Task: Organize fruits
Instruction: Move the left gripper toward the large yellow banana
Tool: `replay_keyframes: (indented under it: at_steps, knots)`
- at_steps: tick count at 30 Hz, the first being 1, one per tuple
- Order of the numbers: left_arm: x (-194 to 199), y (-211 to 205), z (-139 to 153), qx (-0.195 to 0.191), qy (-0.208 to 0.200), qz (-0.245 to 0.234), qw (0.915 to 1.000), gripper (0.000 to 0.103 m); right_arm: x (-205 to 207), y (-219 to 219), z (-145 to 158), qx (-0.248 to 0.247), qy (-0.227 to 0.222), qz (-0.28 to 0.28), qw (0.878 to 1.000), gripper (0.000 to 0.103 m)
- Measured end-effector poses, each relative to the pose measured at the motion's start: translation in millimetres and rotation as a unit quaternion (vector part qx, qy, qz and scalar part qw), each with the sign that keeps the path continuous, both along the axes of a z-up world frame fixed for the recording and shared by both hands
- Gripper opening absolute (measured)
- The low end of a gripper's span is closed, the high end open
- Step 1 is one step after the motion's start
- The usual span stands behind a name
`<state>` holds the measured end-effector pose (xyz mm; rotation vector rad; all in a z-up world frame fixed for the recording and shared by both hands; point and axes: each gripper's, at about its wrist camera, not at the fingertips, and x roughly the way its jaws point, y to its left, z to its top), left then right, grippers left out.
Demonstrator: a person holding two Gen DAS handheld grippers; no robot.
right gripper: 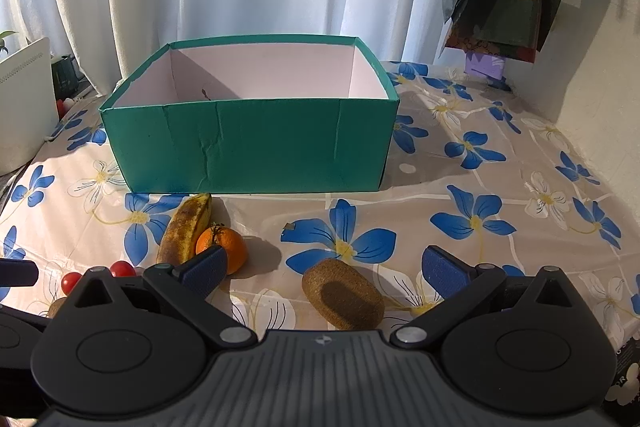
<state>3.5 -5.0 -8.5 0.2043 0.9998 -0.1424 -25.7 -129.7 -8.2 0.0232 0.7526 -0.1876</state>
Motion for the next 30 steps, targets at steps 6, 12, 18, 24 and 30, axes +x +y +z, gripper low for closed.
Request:
replay_keyframes:
  at_steps: [6, 12, 18, 24, 30]
  knots:
    - [0.5, 0.4, 0.0, -0.001, 0.0, -0.001, 1.0, 0.103, -2.4, -1.1, 1.2, 0.001, -0.004, 0.002, 1.0, 0.103]
    - [1.5, 2.3, 0.8, -0.001, 0.0, 0.0, 1.0, 0.103, -3.7, -1.9, 4.9, 0.004, -0.009, 0.003, 1.0, 0.103]
    - [4.7, 9.6, 4.2, 0.003, -0.01, 0.012, 0.9999, 0.103, -9.3, -3.5, 14.3, 0.014, -0.026, 0.012, 0.999, 0.103]
    - [7.5, 20.1, 8.5, -0.006, -0.011, 0.009, 0.9999, 0.103, -17.5, -7.6, 23.4, 0.019, -0.042, 0.025, 0.999, 0.103]
    - [3.4, 34.7, 14.8, -0.022, -0.017, 0.003, 0.9996, 0.103, -26.9, -10.5, 25.8, 0.029, -0.047, 0.059, 0.997, 0.103]
